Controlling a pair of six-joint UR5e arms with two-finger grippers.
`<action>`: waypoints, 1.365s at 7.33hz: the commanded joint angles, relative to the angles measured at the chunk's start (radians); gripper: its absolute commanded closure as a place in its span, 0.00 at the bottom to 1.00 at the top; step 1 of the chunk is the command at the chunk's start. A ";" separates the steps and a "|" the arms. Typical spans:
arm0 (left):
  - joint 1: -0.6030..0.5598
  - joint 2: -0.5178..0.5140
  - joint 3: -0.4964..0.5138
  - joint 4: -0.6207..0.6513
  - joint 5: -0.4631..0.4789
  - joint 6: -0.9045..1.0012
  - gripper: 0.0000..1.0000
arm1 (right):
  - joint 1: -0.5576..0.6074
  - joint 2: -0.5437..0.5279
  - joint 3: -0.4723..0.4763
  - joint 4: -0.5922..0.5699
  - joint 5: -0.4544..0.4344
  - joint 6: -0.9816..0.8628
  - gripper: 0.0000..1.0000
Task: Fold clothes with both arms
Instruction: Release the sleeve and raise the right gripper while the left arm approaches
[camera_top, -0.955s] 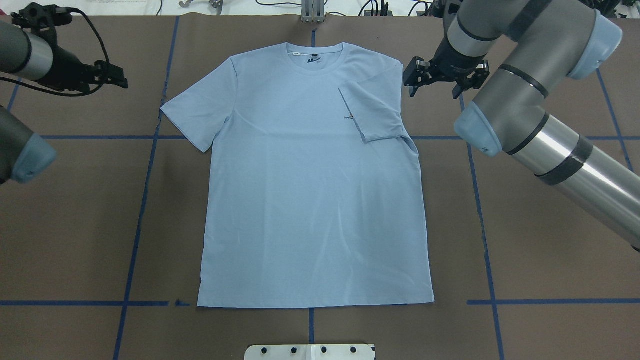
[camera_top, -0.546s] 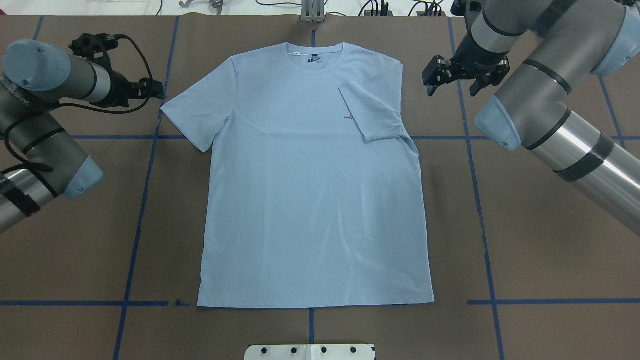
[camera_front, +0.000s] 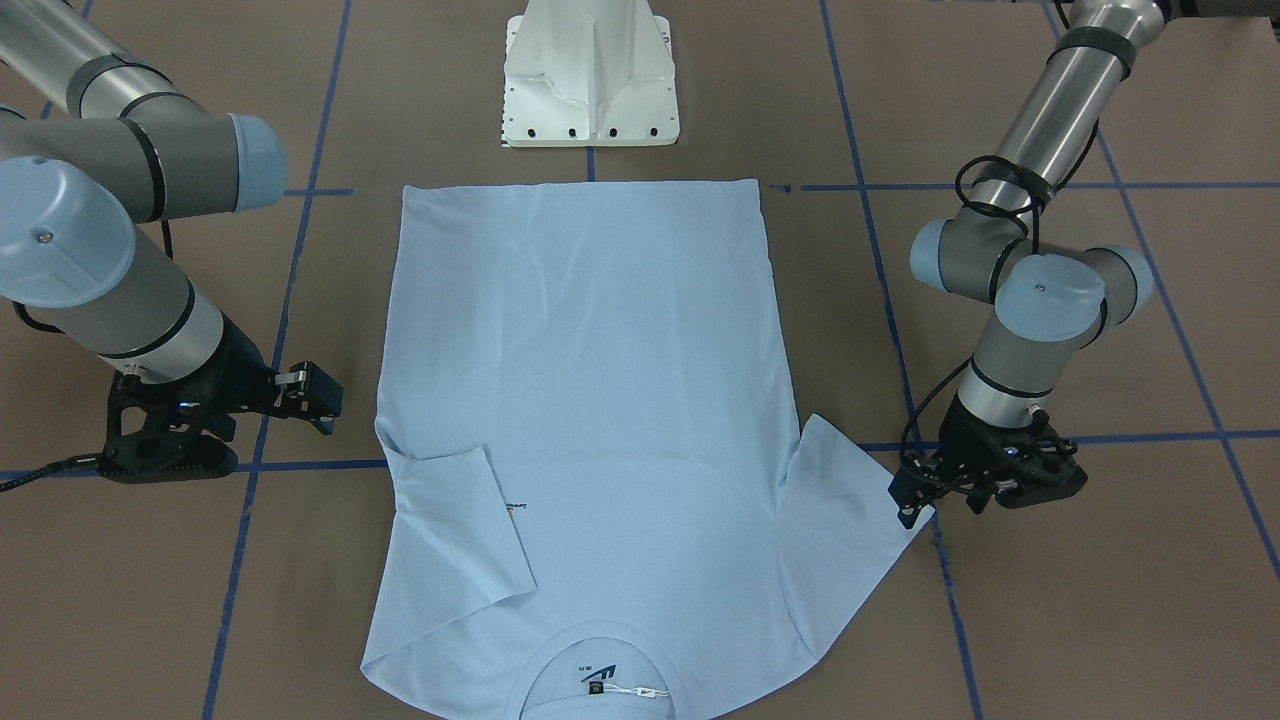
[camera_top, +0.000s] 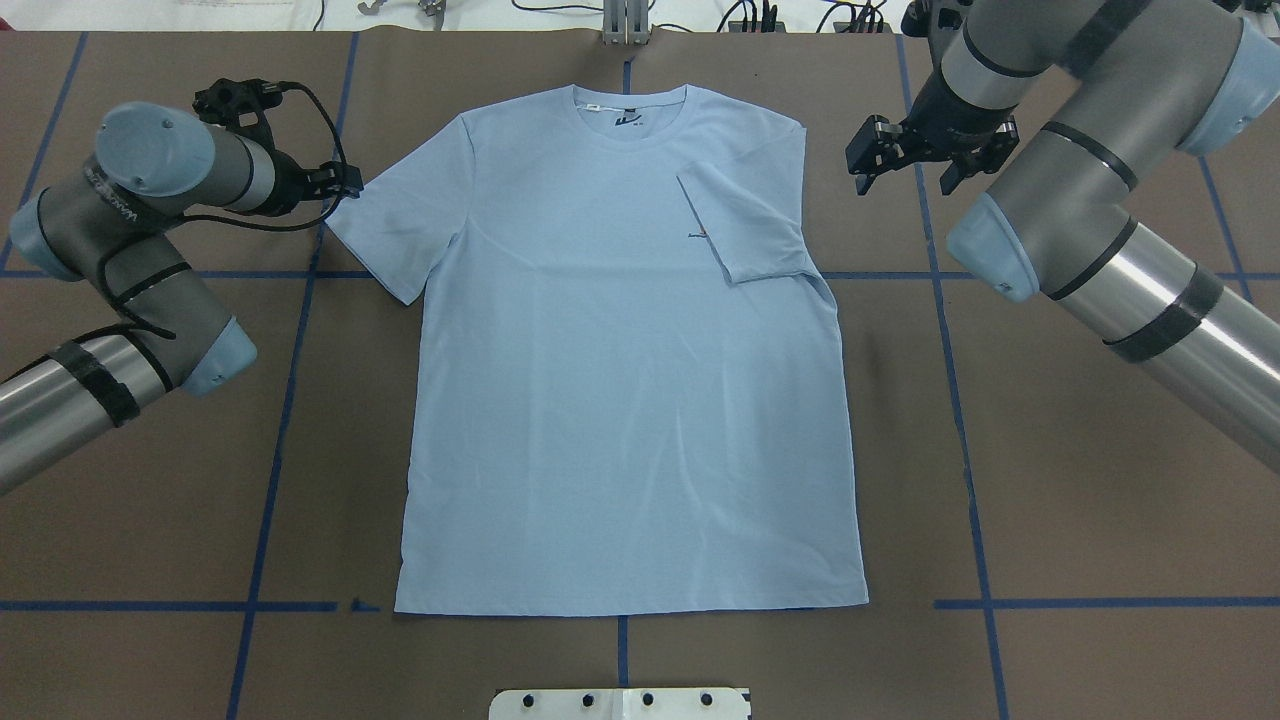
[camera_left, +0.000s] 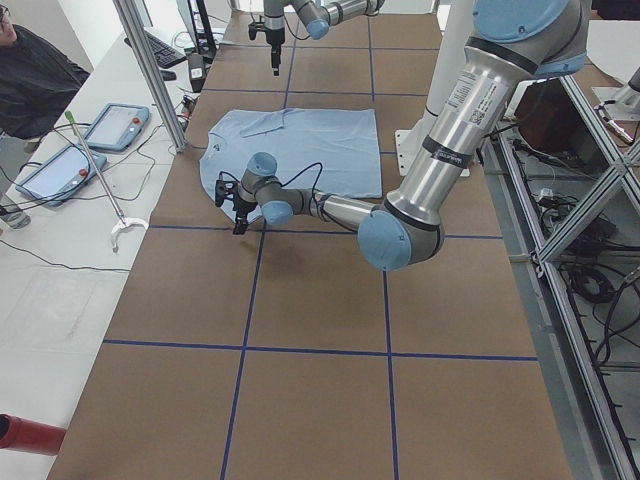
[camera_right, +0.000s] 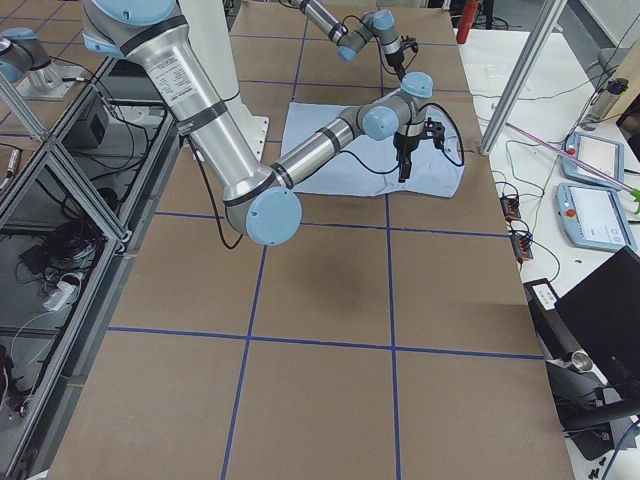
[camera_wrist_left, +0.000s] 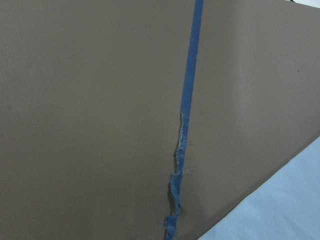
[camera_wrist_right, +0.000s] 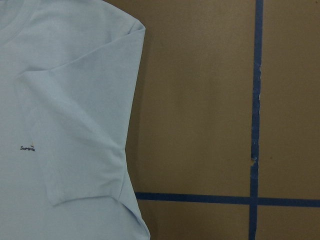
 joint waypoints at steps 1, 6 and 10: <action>0.009 -0.012 0.019 0.000 0.003 0.005 0.04 | 0.000 0.001 -0.006 0.002 0.000 0.001 0.00; 0.014 -0.007 0.013 0.003 0.001 0.009 0.37 | -0.002 0.007 -0.015 0.003 -0.002 0.011 0.00; 0.014 -0.009 0.005 0.009 0.003 0.008 0.58 | -0.002 0.007 -0.018 0.003 -0.002 0.003 0.00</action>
